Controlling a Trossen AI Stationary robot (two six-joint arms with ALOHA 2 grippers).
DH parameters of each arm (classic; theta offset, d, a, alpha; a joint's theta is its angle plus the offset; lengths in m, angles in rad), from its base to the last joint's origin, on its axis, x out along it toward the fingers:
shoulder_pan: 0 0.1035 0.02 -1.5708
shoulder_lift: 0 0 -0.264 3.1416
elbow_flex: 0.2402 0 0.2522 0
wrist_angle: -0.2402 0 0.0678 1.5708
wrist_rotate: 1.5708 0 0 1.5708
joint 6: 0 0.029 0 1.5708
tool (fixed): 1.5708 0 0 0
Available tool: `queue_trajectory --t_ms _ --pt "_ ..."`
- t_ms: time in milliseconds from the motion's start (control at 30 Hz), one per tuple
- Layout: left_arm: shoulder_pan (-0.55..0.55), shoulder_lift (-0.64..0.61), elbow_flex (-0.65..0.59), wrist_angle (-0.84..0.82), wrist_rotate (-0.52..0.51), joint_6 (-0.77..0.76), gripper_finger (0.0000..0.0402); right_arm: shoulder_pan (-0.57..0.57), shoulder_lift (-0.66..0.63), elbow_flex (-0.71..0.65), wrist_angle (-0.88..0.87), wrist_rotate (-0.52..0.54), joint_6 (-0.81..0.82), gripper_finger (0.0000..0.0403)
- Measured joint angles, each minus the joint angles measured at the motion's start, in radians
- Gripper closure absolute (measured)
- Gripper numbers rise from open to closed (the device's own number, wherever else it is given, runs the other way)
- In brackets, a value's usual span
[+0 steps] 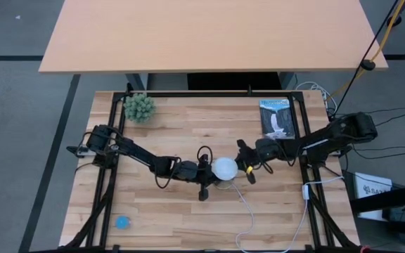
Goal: Screw lightbulb
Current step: Insert the lightbulb into the lamp
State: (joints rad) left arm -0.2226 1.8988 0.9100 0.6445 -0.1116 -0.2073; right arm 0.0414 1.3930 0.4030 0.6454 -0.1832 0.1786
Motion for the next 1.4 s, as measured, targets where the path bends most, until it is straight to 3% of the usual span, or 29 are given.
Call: queue_trajectory --t_ms 700,867,1033,1400 --pt "0.0 0.0 0.001 -0.032 0.001 -0.023 0.0401 0.112 0.0 0.0 -0.077 0.027 0.037 0.0403" --pt "0.0 0.0 0.001 -0.032 0.019 -0.025 0.0401 0.109 -0.001 0.0 -0.12 0.186 0.049 0.0403" --pt "0.0 0.0 0.001 -0.031 0.022 -0.027 0.0401 0.11 -0.001 0.0 -0.051 0.264 0.043 0.0403" --pt "0.006 0.0 0.001 -0.033 0.025 -0.027 0.0402 0.111 -0.001 0.0 -0.039 0.043 0.036 0.0403"
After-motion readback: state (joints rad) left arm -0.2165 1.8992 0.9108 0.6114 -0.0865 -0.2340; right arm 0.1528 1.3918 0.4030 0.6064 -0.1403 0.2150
